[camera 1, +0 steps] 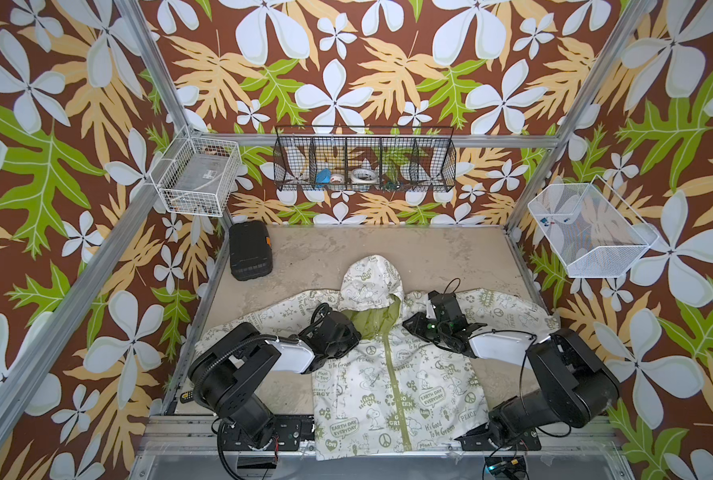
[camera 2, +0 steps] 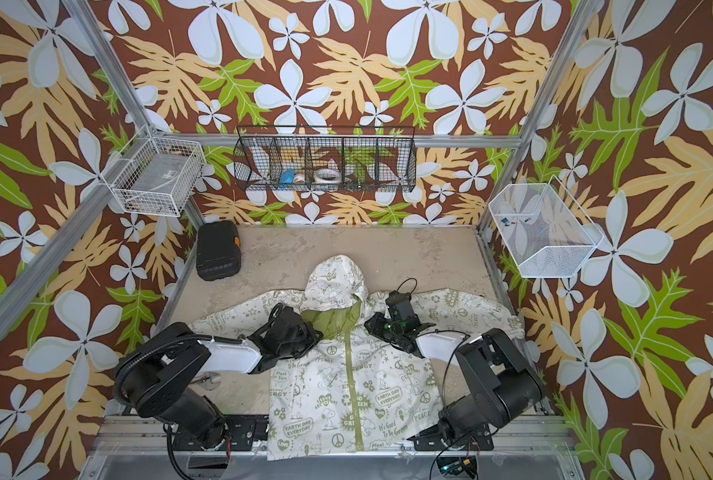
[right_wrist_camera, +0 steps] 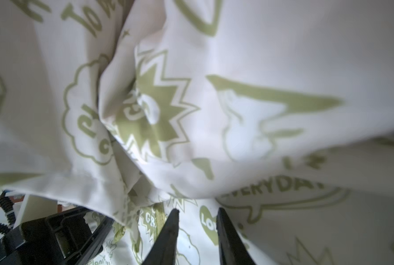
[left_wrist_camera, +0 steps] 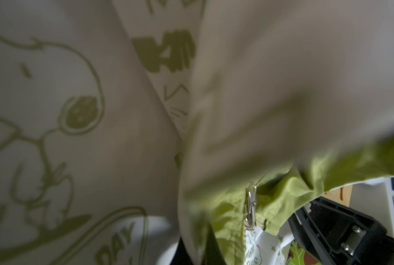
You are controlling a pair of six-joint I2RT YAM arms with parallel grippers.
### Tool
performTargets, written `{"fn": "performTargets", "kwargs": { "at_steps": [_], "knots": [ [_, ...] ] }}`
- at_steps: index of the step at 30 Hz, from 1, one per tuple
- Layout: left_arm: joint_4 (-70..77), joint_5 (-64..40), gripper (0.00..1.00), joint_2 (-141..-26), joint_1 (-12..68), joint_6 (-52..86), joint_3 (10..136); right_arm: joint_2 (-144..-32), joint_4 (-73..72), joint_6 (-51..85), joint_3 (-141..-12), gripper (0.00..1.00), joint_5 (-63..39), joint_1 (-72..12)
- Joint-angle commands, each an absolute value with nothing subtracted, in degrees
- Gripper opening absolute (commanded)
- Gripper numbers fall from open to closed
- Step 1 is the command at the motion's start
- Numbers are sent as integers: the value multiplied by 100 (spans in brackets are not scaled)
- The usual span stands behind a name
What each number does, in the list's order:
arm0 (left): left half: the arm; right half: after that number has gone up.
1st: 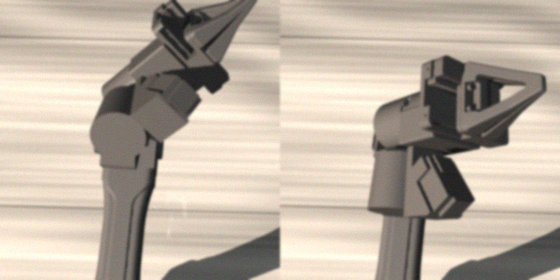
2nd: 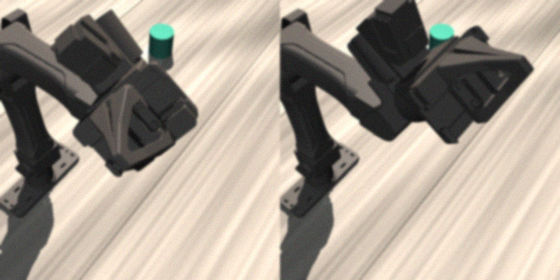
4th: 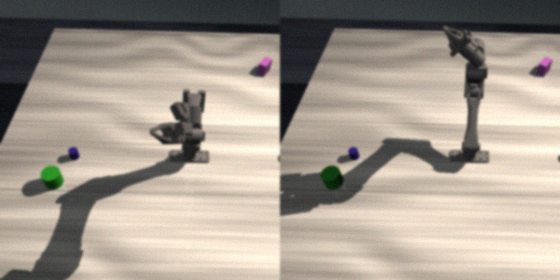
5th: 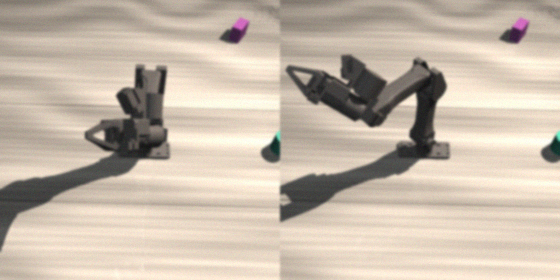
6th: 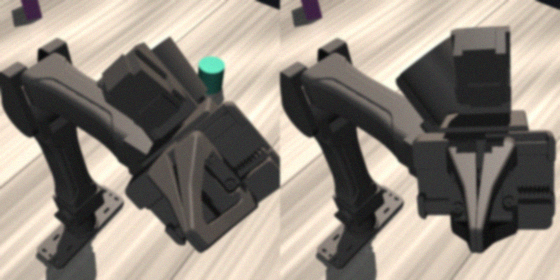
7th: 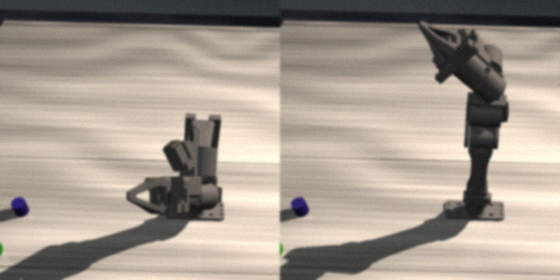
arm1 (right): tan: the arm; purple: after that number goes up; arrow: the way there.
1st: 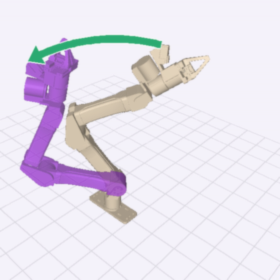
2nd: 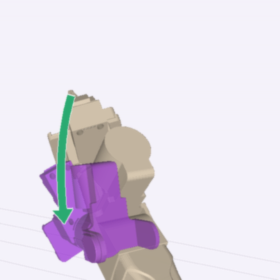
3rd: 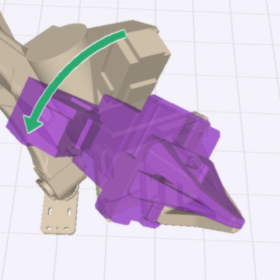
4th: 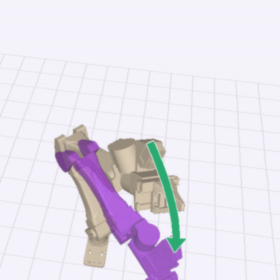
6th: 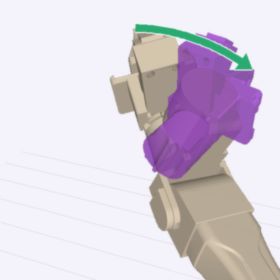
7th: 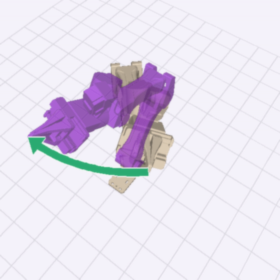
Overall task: Unzip the jacket
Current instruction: Flatten out the jacket at the center of the board.
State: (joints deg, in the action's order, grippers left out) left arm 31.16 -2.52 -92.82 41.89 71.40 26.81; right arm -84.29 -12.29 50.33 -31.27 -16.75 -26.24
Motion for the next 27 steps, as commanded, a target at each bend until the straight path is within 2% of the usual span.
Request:
{"fn": "performTargets", "kwargs": {
  "at_steps": [1, 5, 7, 14, 19, 27],
  "knots": [
    [3998, -185, 0, -9507, 4345, 7413, 2573, -7999, -516, 4549, -3288, 29, -1406, -2623],
    [4810, -193, 0, -9716, 4368, 7573, 2329, -7403, 101, 3915, -3636, 29, -1529, -2695],
    [5021, -185, 0, -9733, 4374, 7585, 2223, -7314, 402, 3564, -3919, 32, -1711, -2727],
    [5264, -198, 0, -9855, 4375, 7632, 2092, -8663, 1314, 2555, -5287, 52, -2273, -3044],
    [5501, -270, 0, -10078, 4370, 7777, 2019, -9456, 1403, 2417, -5793, 54, -2330, -3323],
    [5844, -404, 0, -10411, 4375, 8009, 2002, -10287, 1539, 2358, -6154, 49, -2055, -3567]
  ]
}}
